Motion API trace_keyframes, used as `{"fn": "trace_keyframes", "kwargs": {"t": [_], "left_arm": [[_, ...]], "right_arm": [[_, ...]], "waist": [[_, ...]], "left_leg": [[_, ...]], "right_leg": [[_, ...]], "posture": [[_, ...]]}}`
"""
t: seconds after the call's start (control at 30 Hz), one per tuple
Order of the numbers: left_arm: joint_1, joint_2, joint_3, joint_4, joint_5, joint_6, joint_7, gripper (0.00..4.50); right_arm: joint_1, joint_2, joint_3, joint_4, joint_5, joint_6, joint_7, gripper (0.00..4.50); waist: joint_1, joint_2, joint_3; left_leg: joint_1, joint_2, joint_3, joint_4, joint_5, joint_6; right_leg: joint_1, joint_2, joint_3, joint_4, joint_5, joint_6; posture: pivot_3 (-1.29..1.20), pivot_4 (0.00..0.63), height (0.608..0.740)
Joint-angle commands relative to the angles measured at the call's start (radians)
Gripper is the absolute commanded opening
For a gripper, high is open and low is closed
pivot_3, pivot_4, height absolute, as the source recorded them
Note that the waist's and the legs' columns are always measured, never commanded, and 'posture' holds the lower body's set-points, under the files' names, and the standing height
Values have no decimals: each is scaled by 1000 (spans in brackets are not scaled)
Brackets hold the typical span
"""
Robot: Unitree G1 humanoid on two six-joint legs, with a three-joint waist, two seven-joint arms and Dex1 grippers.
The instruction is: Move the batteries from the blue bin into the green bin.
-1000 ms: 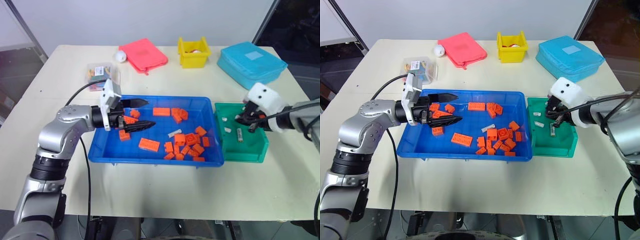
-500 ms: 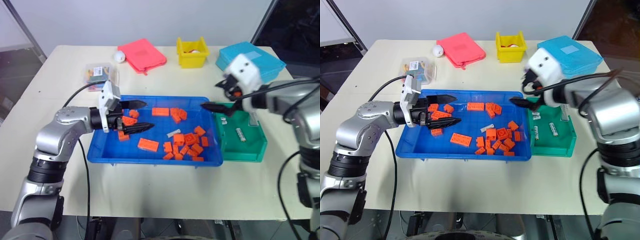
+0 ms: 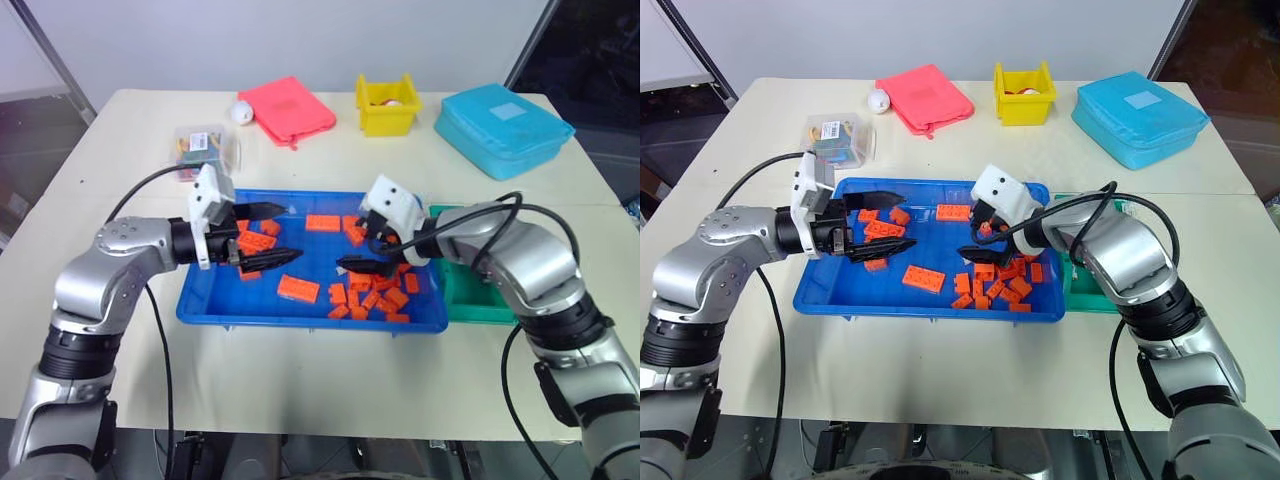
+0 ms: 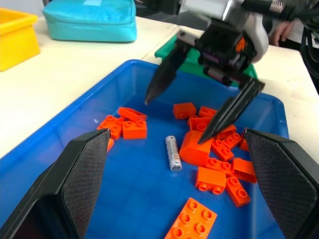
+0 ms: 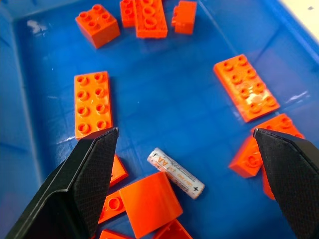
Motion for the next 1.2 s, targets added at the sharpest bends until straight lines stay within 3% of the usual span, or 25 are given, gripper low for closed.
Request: {"fn": "trace_keyframes", "kwargs": {"t": [0.03, 0.63, 0.87, 0.9, 0.93, 1.1, 1.2], "left_arm": [[-1, 21, 53, -29, -14, -2, 14, 4500], [42, 54, 106, -71, -43, 20, 52, 4500], [61, 52, 111, -86, -49, 19, 72, 4500], [62, 51, 111, -86, -49, 19, 73, 4500], [62, 51, 111, -86, -49, 18, 74, 4500], [63, 43, 107, -84, -50, 17, 82, 4500], [64, 39, 107, -82, -50, 16, 85, 4500]], "right_arm": [[-6, -10, 19, 19, -19, -59, 30, 4468], [7, 23, 143, 287, -183, -288, 110, 4468], [22, 32, 152, 255, -205, -297, 157, 4468], [21, 36, 150, 254, -207, -297, 159, 3943], [20, 39, 149, 254, -209, -298, 160, 3729], [14, 53, 152, 245, -224, -298, 168, 1292], [9, 66, 152, 250, -235, -298, 168, 1321]], "waist": [[0, 0, 0], [0, 0, 0], [0, 0, 0], [0, 0, 0], [0, 0, 0], [0, 0, 0], [0, 0, 0]], "left_leg": [[0, 0, 0, 0, 0, 0], [0, 0, 0, 0, 0, 0], [1, 0, 0, 0, 0, 0], [1, 0, 0, 0, 0, 0], [1, 0, 0, 0, 0, 0], [1, 0, 0, 0, 0, 0], [1, 0, 0, 0, 0, 0]], "right_leg": [[0, 0, 0, 0, 0, 0], [0, 0, 0, 0, 0, 0], [1, 0, 0, 0, 0, 0], [1, 0, 0, 0, 0, 0], [1, 0, 0, 0, 0, 0], [1, 0, 0, 0, 0, 0], [1, 0, 0, 0, 0, 0]], "posture": [[0, 150, 740], [0, 150, 740], [0, 150, 740], [0, 150, 740], [0, 150, 740], [0, 150, 740], [0, 150, 740]]}}
